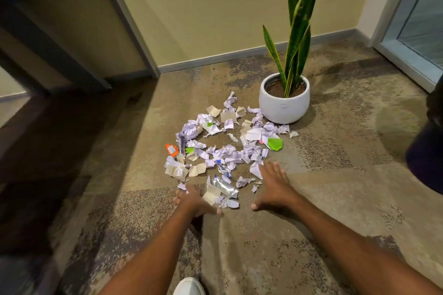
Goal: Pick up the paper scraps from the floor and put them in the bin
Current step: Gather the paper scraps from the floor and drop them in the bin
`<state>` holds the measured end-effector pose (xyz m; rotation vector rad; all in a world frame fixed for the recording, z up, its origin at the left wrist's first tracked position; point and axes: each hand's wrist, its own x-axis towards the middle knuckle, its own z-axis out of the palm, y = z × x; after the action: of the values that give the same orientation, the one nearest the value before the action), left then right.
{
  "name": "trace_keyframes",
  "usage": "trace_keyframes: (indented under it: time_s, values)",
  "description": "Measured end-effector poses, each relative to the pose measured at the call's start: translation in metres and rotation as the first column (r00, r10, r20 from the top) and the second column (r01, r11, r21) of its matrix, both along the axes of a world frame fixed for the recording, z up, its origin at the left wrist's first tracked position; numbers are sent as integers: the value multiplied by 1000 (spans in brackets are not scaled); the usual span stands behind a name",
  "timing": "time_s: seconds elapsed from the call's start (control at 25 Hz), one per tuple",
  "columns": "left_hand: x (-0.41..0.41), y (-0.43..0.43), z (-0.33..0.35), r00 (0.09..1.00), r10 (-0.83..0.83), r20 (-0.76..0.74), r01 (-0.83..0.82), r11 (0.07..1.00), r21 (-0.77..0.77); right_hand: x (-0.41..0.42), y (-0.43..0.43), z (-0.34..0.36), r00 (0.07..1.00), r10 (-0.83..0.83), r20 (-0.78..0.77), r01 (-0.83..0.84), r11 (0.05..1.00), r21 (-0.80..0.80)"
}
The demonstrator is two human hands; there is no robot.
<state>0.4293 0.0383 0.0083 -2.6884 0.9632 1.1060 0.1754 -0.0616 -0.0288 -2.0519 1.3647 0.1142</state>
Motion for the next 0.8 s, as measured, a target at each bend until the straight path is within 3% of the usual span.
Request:
trace_keyframes:
  time_s: [0.12, 0.28, 0.48, 0.64, 0.8]
  values:
    - [-16, 10, -15, 996, -68, -58, 56, 981, -185, 9, 7, -8, 997, 69, 17, -69, 997, -38]
    - [-34, 8, -16, 979, -205, 12, 196, 917, -347, 25, 18, -5, 987, 122, 104, -117, 992, -53]
    - [-49, 9, -8, 970, -238, -50, 158, 771, -617, 46, 37, 1, 972, 144, 186, -134, 989, -63]
    - [-48, 3, -10, 957, -273, -101, 145, 748, -648, 51, 43, 9, 966, 133, 223, -128, 991, -39]
    - [-38, -7, -8, 964, -253, -77, 174, 828, -533, 46, 40, 18, 995, 99, -13, -100, 975, -198]
